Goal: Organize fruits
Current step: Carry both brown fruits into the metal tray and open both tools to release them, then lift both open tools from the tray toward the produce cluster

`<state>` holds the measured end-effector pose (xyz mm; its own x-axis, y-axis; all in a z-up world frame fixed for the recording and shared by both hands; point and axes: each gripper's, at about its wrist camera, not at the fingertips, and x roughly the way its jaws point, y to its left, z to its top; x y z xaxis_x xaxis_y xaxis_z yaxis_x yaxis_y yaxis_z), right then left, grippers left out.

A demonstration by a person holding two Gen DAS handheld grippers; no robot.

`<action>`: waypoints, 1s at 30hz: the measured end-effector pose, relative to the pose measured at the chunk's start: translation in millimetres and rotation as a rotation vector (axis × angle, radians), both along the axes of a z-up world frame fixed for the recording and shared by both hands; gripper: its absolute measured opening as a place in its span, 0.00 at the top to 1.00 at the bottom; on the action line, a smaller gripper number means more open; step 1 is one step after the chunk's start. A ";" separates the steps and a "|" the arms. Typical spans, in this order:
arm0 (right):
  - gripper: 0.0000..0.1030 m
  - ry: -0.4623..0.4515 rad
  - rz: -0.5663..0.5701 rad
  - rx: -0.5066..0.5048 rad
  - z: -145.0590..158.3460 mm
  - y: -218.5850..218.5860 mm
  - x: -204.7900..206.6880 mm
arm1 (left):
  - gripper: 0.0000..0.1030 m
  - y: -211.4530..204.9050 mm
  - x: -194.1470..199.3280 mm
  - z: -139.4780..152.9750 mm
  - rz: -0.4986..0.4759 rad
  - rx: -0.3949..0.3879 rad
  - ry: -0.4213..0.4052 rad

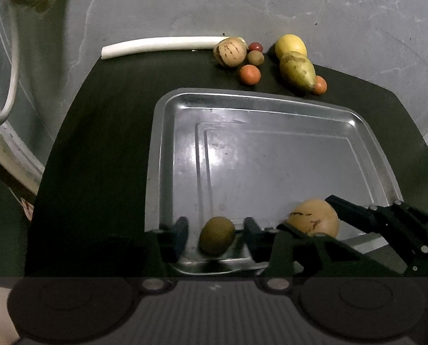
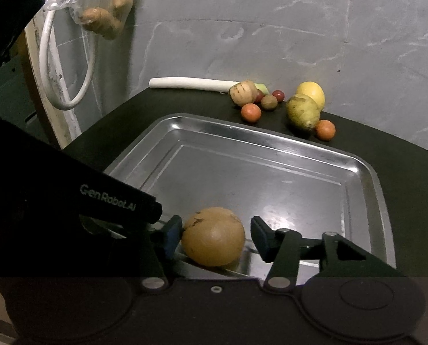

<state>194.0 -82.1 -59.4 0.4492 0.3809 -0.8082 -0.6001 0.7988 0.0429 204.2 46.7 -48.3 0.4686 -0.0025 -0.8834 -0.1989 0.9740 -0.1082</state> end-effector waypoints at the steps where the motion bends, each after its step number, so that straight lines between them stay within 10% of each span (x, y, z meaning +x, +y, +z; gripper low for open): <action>1: 0.41 -0.003 -0.004 -0.001 1.9 -1.5 -0.9 | 0.46 -0.7 -0.7 0.8 -0.002 0.000 -0.001; 15: 0.02 0.016 -0.212 -0.030 42.0 -47.9 -7.0 | 0.05 -3.9 -29.8 30.1 -0.029 -0.016 -0.070; 30: 0.01 0.063 -0.300 -0.160 66.9 -65.6 -29.4 | 0.01 4.7 -72.0 41.8 -0.183 -0.026 -0.076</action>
<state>164.5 -147.8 7.5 0.4689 0.1051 -0.8770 -0.3373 0.9389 -0.0678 132.2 51.4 -6.5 0.5235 -0.1161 -0.8441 -0.0095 0.9898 -0.1420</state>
